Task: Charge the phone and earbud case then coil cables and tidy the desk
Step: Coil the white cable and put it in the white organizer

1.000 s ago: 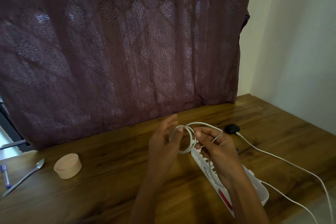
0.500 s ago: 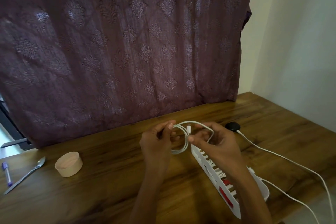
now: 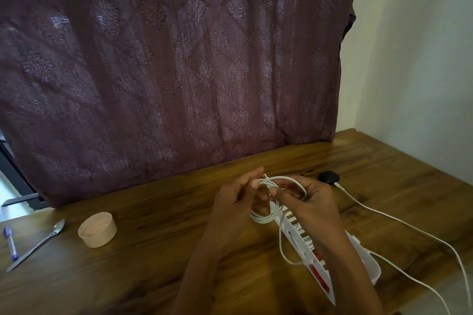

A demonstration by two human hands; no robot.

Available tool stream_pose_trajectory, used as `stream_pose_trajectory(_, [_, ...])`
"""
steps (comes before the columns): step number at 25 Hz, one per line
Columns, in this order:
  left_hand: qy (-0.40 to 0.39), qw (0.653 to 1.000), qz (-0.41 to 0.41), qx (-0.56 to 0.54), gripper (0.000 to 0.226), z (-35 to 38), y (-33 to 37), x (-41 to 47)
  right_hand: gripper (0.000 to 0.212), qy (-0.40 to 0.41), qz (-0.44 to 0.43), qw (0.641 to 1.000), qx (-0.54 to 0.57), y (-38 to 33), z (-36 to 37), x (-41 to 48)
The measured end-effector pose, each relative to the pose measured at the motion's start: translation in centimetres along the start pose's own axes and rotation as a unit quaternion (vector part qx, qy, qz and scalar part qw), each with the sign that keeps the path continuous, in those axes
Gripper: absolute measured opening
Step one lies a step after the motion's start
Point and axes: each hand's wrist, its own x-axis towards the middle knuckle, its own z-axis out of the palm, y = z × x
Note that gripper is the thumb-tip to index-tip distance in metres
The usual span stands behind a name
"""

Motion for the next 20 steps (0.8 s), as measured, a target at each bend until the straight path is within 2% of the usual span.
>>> stream_pose_trajectory(3, [0.01, 0.999, -0.003, -0.039, 0.026, -0.3, 0.0, 0.1, 0.015, -0.021, 0.015, 1.0, 0.008, 0.0, -0.2, 0.1])
stream_pose_trajectory(6, [0.063, 0.994, -0.018, -0.087, 0.021, -0.2, -0.1, 0.2, 0.032, -0.01, -0.019, 0.999, -0.026, 0.0, 0.0, 0.0])
stream_pose_trajectory(8, [0.101, 0.989, -0.018, -0.102, 0.017, -0.1, -0.1, 0.2, 0.037, 0.042, -0.081, 0.991, -0.097, -0.1, 0.2, 0.1])
stream_pose_trajectory(11, [0.145, 0.981, -0.015, -0.126, 0.016, 0.2, 0.1, 0.2, 0.019, 0.104, -0.192, 0.938, -0.271, 0.3, 0.4, 0.3])
stream_pose_trajectory(13, [0.158, 0.977, -0.018, -0.143, 0.016, 0.4, 0.4, 0.1, 0.022, 0.107, -0.177, 0.939, -0.275, 0.4, 0.7, 0.2])
stream_pose_trajectory(15, [0.163, 0.978, -0.013, -0.132, 0.017, 0.7, 0.6, 0.0, 0.037, 0.086, -0.152, 0.954, -0.242, 0.3, 1.1, 0.0])
stream_pose_trajectory(20, [0.176, 0.977, -0.003, -0.118, 0.018, 1.2, 0.6, -0.1, 0.046, 0.046, -0.155, 0.943, -0.29, 1.1, 1.2, 0.1])
